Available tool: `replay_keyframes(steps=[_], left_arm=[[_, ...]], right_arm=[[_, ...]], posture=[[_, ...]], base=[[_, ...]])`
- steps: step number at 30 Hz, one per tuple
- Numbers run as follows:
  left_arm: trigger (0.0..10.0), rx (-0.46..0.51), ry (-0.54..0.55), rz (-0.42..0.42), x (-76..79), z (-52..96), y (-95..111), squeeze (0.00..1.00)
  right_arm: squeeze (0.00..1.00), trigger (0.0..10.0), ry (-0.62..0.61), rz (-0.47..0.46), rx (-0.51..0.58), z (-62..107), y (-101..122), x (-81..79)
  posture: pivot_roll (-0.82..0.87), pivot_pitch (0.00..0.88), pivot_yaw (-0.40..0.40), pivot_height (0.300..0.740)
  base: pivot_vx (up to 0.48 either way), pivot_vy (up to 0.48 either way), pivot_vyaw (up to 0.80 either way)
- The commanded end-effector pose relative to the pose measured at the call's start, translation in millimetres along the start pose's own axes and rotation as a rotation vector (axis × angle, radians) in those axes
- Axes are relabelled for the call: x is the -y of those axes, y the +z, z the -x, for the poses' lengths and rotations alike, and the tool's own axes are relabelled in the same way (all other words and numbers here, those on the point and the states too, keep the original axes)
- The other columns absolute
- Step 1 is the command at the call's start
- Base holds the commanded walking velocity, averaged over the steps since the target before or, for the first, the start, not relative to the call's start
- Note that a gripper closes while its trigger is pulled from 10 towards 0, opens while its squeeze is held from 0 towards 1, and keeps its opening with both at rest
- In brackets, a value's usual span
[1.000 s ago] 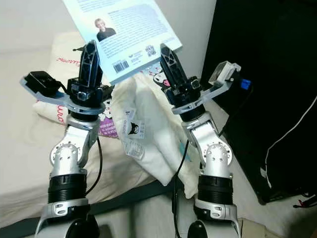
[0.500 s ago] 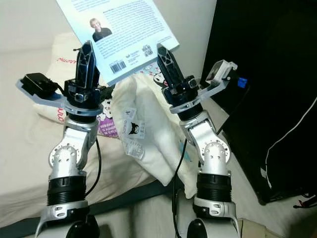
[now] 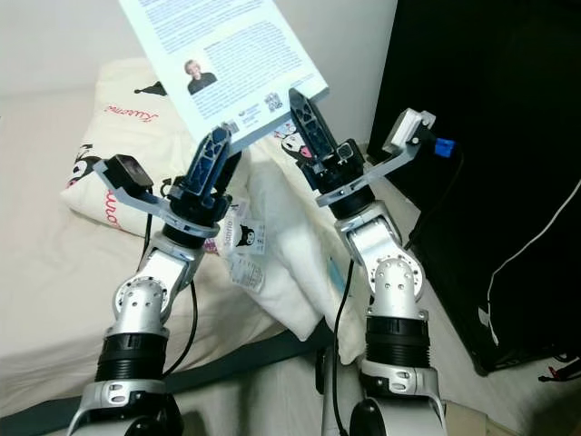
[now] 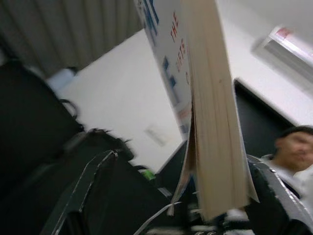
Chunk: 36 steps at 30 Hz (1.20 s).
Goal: Clean up the room
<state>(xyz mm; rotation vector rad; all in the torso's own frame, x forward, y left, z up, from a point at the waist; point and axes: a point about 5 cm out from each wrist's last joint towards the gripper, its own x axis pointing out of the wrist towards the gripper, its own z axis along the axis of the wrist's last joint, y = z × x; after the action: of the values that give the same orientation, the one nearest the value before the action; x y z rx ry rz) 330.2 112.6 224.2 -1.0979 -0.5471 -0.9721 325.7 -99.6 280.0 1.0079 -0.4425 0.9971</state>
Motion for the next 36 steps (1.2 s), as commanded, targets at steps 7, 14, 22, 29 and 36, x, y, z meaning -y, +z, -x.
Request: replay_keyframes(steps=[7,14,22,29,36], left_arm=[[10.0,-0.265,0.924,-0.391,-85.0,122.7,23,0.00],[10.0,-0.422,1.142,-0.404,-90.9,169.3,9,0.00],[10.0,-0.446,1.201,-0.430,-90.6,191.7,1,0.00],[10.0,-0.545,1.359,-0.459,-85.5,232.3,-5,0.00],[10.0,-0.709,1.526,-0.420,-65.2,290.9,-20,0.00]], right_arm=[[0.00,0.0,-0.306,0.380,-0.160,41.2,7,39.8],[0.00,0.0,-0.348,0.407,-0.239,53.9,-8,45.7],[0.00,0.0,-0.347,0.435,-0.274,56.2,-16,47.8],[0.00,0.0,-0.350,0.463,-0.302,60.5,-27,49.5],[0.00,0.0,-0.361,0.465,-0.321,66.7,-35,52.8]], posture=[[-0.19,0.114,0.010,0.530],[-0.19,0.117,0.013,0.554],[-0.18,0.117,0.015,0.584],[-0.18,0.123,0.025,0.609],[-0.17,0.122,0.035,0.638]], base=[[0.000,0.000,0.00],[-0.187,0.000,0.00],[-0.167,0.000,0.00],[0.000,0.000,0.00],[0.000,0.000,0.00]])
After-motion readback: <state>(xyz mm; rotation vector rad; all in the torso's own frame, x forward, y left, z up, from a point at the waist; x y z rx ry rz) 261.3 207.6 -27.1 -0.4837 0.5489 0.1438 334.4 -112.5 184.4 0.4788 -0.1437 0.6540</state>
